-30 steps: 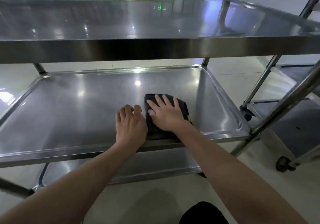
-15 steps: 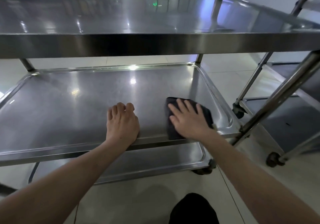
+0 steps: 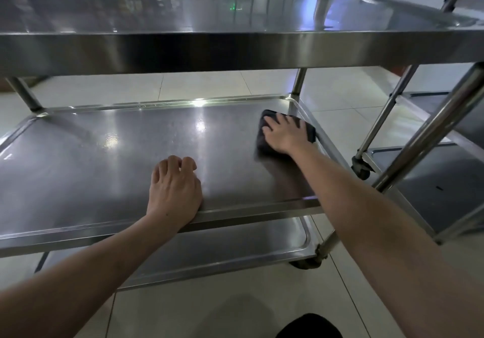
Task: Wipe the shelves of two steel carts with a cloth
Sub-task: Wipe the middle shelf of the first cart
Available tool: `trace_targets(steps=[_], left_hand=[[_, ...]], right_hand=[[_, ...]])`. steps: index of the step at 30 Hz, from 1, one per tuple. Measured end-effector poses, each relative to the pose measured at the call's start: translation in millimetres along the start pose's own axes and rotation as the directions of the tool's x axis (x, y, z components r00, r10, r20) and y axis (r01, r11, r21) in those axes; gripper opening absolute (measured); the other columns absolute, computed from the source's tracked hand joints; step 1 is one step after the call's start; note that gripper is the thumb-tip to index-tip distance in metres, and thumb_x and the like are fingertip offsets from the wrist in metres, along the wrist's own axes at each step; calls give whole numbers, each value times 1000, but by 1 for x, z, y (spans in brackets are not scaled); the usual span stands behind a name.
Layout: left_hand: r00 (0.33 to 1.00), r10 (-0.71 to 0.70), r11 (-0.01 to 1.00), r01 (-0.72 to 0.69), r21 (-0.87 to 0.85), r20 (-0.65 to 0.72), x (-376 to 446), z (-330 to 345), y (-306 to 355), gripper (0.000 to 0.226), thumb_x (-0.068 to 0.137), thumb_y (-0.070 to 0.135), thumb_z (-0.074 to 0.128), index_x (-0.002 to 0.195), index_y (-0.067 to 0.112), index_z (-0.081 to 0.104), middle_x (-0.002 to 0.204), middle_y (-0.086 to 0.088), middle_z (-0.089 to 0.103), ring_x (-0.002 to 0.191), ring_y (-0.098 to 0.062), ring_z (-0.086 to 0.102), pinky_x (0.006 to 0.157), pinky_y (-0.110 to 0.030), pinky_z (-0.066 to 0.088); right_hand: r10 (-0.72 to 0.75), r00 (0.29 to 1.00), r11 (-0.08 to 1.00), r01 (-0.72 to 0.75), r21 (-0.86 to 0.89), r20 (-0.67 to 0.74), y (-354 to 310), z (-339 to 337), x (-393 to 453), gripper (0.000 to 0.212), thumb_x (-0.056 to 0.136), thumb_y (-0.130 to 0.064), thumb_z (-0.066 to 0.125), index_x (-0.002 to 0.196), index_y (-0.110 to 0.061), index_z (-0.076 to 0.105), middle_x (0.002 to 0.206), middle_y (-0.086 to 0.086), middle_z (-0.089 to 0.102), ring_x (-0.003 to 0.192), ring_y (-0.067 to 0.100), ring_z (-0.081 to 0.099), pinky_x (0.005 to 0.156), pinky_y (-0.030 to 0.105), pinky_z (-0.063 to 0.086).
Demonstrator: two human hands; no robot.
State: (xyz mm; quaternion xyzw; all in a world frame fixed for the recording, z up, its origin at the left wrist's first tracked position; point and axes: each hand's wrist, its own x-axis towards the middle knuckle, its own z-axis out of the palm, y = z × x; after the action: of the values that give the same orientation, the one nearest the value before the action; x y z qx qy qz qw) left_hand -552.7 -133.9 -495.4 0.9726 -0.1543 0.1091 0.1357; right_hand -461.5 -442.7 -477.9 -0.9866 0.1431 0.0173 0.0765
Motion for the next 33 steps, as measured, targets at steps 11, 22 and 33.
trace_targets(steps=[11,22,33], left_hand=[[1000,24,1000,-24,15,-10,0,-1,3,26,97,21,41,123,19,43,125,-9,40,116,-30,39,110,-45,31],[1000,28,1000,-28,11,-4,2,4,0,24,96,23,38,120,23,40,125,-5,39,117,-25,37,111,-42,30],[999,36,998,-36,59,-3,2,5,-2,30,92,28,34,121,23,39,120,-6,39,114,-29,40,111,-51,30]], right_hand=[[31,998,999,-30,-23,60,21,12,-82,59,107,-52,13,165,-40,12,176,-1,0,161,28,0,127,59,-6],[24,999,1000,-24,-4,32,18,-10,48,59,106,-51,16,163,-38,24,174,4,15,159,31,13,126,61,5],[35,998,999,-34,-21,46,48,14,-111,58,108,-53,18,165,-40,14,176,-2,4,161,25,3,127,61,-2]])
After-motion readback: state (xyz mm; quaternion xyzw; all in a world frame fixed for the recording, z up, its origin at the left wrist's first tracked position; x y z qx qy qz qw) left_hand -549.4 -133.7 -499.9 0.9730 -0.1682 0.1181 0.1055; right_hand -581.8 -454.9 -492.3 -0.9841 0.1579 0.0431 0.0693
